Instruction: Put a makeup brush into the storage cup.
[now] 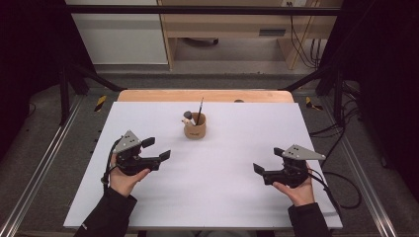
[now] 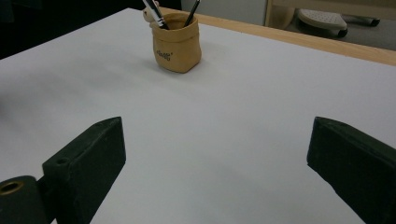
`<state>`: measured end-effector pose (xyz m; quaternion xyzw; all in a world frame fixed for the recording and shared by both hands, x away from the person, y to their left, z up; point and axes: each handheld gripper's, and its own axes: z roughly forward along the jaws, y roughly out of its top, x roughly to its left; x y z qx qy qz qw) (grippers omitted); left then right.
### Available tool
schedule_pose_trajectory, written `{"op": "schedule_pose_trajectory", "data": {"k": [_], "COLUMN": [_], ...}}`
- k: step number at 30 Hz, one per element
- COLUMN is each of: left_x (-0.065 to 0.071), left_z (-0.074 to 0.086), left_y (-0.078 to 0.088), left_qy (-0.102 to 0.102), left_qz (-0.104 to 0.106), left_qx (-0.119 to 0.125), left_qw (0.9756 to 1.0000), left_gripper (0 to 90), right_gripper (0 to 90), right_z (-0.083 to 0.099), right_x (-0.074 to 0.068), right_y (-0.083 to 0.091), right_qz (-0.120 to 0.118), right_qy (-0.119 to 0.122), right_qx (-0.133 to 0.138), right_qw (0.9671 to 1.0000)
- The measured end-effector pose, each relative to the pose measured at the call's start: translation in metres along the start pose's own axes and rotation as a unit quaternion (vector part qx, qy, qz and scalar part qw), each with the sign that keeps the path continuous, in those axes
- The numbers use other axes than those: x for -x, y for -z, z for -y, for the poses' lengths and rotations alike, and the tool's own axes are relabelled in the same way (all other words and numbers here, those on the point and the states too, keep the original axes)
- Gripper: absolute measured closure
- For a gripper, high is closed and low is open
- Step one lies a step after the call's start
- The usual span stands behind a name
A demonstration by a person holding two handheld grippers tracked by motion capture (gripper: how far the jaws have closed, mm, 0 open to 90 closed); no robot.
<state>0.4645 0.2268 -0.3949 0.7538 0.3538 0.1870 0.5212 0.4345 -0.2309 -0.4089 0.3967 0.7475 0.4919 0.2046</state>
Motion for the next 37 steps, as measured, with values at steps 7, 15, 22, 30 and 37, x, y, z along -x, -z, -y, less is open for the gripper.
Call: {"op": "schedule_pose_trajectory", "data": {"k": [7, 15, 22, 30, 37], "left_x": [-0.008, -0.013, -0.015, -0.020, -0.021], "left_z": [0.010, 0.021, 0.029, 0.039, 0.048], "left_y": [0.017, 0.029, 0.037, 0.044, 0.043], "left_qy": [0.005, 0.006, 0.001, 0.010, 0.014], "left_qz": [-0.005, -0.009, -0.007, -0.007, -0.013], "left_qx": [0.003, 0.000, 0.002, 0.007, 0.000], "left_qw": [1.0000, 0.9999, 1.0000, 0.9999, 0.9998], "left_gripper": [17.9, 14.8, 12.5, 12.0, 11.7], "right_gripper": [4.9, 4.9, 4.9, 4.8, 4.9], "right_z": [0.000, 0.001, 0.001, 0.002, 0.002], "right_x": [0.000, -0.001, -0.001, -0.002, -0.002], "right_y": [0.001, 0.001, 0.004, 0.005, 0.005], "right_qz": [0.001, 0.003, 0.005, 0.006, 0.006], "right_qy": [0.002, 0.002, 0.004, 0.002, 0.004], "right_qx": [0.000, -0.001, 0.001, 0.000, 0.000], "right_qw": [1.0000, 1.0000, 1.0000, 1.0000, 1.0000]}}
